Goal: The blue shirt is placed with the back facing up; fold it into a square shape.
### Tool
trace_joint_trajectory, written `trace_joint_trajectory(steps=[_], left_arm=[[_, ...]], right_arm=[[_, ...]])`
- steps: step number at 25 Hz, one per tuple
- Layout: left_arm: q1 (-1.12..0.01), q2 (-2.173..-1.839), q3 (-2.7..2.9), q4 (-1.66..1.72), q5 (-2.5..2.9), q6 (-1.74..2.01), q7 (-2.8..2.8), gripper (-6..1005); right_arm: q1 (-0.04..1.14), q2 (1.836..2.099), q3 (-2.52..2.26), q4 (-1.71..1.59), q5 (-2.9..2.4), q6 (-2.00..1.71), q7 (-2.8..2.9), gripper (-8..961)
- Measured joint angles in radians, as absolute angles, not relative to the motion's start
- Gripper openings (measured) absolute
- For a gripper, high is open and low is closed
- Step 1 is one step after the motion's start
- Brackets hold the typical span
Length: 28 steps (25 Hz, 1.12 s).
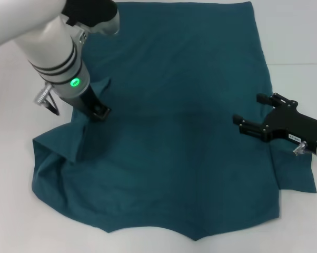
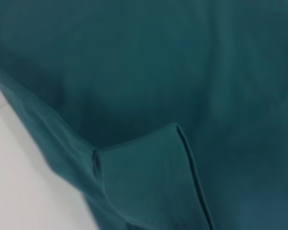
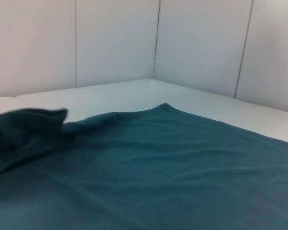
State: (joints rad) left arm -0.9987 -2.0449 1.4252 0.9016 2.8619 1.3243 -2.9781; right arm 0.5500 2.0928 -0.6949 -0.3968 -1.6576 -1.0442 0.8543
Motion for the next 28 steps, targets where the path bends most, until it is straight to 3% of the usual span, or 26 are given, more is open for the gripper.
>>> trace_joint_trajectory(steps=[13, 21, 28], left_arm=[[-0.923, -2.142, 1.367, 0.903, 2.859, 1.161, -2.974, 30], [-0.894, -2.151, 1.364, 0.941, 2.859, 1.151, -2.967, 46], [-0.863, -2.139, 1.362, 0.979, 2.859, 1.148, -2.949, 330]], right_arm=[[0.512, 2.092, -0.74, -0.452, -1.66, -1.094, 0.862, 885], [0.509, 2.093, -0.761, -0.463, -1.66, -1.095, 0.882, 884], [0.519, 2.096, -0.761, -0.465, -1.66, -1.1, 0.923, 884]])
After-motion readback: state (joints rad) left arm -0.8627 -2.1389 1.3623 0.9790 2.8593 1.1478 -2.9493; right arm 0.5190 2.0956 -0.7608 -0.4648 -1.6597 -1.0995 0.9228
